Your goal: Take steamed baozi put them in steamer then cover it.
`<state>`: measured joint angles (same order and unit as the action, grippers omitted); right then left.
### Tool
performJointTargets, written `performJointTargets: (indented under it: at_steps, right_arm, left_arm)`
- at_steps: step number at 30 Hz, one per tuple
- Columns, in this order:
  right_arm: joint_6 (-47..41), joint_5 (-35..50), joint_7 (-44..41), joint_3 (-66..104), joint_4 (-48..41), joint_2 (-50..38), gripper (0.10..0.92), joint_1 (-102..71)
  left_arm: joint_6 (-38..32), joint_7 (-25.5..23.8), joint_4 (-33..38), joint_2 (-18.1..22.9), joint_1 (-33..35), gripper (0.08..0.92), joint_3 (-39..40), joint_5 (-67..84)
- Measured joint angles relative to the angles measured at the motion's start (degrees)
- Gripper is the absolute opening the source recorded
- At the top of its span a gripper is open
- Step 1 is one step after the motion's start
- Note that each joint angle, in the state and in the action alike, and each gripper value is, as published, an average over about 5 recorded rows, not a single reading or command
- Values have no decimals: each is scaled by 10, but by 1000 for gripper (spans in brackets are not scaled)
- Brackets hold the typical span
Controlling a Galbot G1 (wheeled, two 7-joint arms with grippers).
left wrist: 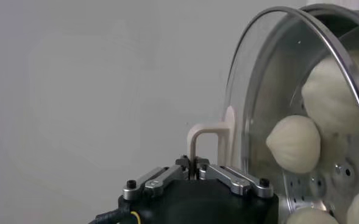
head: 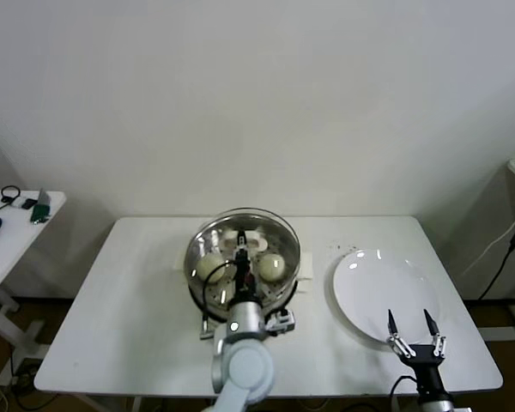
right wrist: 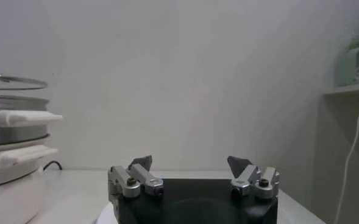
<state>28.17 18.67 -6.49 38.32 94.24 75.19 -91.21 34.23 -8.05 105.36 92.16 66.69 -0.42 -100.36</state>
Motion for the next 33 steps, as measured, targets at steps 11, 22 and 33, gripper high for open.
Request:
performJointTargets:
  at_steps: [11,22,33]
  right_arm:
    - [6,8,0,4,0,-6,823,-4]
    - [11,14,-3,5,-2,-13,823,-9]
    - [12,15,-5,9,-1,-14,823,-10]
  left_arm:
    - [-4,16,-26,0,1,143,-4,-14]
    - [3,8,-29,-1,2,143,2,-6]
    - [7,-3,-32,-1,-3,143,3,7]
